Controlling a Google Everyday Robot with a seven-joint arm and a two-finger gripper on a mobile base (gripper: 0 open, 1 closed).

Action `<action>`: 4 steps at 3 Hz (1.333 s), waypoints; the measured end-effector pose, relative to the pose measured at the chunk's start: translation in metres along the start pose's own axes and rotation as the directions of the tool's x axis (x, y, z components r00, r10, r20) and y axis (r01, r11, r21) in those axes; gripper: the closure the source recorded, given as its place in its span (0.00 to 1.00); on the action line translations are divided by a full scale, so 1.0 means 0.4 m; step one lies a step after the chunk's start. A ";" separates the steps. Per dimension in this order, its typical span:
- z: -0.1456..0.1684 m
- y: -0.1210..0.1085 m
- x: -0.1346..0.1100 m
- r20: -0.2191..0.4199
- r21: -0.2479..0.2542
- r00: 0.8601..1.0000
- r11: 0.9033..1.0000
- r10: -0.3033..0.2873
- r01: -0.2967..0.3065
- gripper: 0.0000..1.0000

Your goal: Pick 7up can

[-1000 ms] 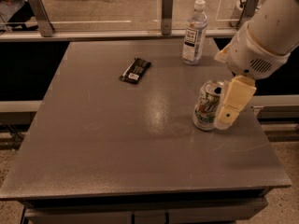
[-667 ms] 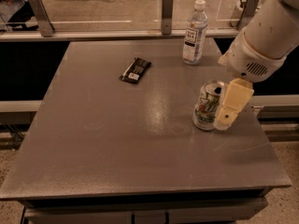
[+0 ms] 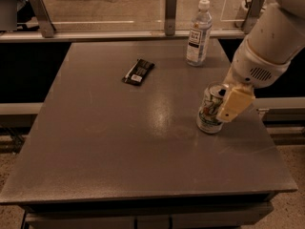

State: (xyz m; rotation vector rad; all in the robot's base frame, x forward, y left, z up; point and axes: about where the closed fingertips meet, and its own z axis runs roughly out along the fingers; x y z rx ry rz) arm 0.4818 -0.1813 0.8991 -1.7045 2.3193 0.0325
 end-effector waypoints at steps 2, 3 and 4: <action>-0.022 0.022 0.011 0.121 -0.172 0.991 0.985 0.057 -0.035 0.88; -0.080 0.024 0.007 0.226 -0.187 0.972 0.982 0.057 -0.014 1.00; -0.081 0.024 0.006 0.227 -0.186 0.972 0.982 0.057 -0.014 1.00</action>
Offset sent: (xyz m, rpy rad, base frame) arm -0.0203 -0.0037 0.0157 0.2972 0.2135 0.0220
